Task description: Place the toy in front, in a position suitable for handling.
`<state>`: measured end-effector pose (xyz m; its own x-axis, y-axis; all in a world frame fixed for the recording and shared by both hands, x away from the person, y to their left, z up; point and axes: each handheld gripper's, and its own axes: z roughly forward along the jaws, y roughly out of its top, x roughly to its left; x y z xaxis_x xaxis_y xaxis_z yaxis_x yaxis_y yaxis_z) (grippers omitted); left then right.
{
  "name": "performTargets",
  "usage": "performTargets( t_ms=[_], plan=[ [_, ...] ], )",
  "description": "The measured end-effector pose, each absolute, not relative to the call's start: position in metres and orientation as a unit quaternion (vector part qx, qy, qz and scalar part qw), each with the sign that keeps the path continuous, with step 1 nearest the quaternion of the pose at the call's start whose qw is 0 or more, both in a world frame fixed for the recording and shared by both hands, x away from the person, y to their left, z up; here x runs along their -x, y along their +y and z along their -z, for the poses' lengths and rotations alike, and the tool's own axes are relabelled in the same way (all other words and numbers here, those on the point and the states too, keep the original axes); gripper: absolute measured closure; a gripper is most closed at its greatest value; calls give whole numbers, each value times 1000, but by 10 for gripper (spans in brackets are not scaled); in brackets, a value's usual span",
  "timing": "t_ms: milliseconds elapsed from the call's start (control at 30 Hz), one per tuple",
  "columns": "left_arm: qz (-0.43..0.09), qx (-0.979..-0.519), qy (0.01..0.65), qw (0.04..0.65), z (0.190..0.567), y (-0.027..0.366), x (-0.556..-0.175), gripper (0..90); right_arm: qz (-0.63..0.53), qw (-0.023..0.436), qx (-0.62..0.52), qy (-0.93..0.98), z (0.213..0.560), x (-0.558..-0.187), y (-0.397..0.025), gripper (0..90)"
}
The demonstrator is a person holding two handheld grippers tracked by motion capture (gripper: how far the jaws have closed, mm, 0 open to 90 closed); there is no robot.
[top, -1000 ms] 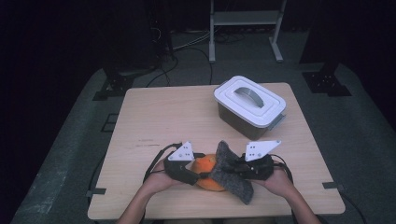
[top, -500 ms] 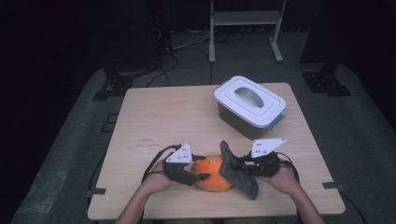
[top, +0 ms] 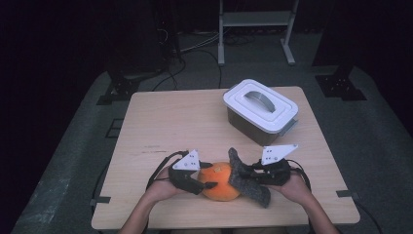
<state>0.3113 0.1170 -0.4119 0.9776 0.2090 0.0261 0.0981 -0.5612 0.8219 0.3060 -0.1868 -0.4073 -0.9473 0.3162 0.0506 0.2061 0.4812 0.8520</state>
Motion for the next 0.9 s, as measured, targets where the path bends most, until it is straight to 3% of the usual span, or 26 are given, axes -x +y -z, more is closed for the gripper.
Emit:
performTargets(
  t_ms=[333,633,900],
  plan=[
    [-41,-876,100,470,417,131,-318,384,-461,32,-194,865,429,-319,-203,776],
    [-33,-873,106,475,419,136,-321,379,-508,36,-190,839,412,-317,-206,777],
    [-29,-873,108,475,419,139,-323,379,-454,17,-197,869,430,-321,-200,775]
  ],
)
